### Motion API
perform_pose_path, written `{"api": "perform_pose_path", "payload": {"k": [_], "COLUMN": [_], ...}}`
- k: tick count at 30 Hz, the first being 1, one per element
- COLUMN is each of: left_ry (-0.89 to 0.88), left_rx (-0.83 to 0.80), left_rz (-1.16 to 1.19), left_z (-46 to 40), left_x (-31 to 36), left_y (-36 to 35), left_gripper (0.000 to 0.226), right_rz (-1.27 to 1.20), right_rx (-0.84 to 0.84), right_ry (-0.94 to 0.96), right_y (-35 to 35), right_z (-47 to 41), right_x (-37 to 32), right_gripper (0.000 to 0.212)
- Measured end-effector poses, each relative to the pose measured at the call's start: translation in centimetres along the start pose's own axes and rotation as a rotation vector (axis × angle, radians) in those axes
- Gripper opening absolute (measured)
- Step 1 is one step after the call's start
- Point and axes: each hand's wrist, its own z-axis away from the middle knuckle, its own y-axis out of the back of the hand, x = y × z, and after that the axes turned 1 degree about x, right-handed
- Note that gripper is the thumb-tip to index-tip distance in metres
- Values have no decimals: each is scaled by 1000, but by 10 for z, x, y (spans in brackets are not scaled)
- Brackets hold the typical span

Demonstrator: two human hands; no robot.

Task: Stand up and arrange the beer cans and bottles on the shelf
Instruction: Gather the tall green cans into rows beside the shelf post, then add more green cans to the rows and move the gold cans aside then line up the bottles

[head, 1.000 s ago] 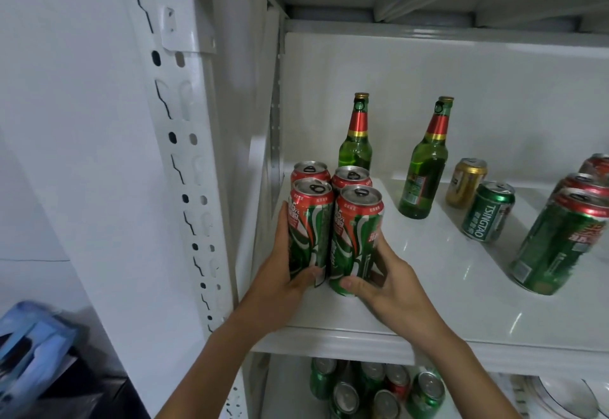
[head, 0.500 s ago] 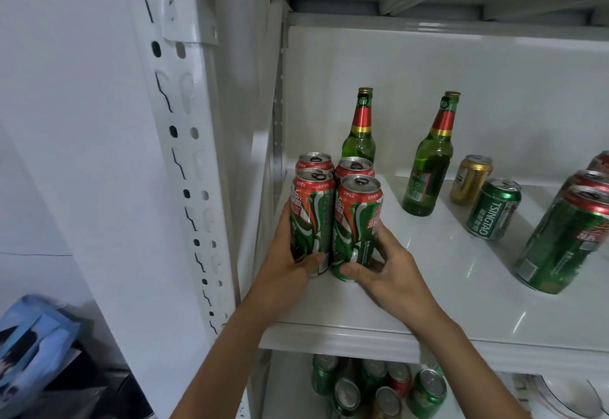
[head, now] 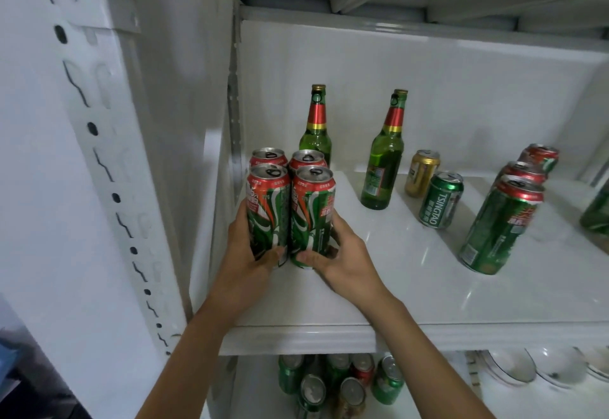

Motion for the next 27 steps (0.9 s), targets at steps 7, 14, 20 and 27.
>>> {"api": "perform_pose_path", "payload": {"k": [7, 14, 20, 27], "left_ry": [-8, 19, -476, -456], "left_rx": [1, 98, 239, -149], "left_rz": [-50, -288, -488, -292], "left_z": [0, 9, 36, 35], "left_x": [3, 9, 26, 73], "left_y": [-3, -4, -28, -132], "left_gripper": [82, 81, 53, 44], "right_rz": [20, -12, 114, 291], "right_rx": [17, 52, 300, 591], "right_ry": [0, -97, -24, -84], "right_y": [1, 18, 95, 203], "right_z": [2, 27, 93, 171], "right_x": [-3, -17, -30, -56], "right_gripper": [79, 83, 27, 11]}}
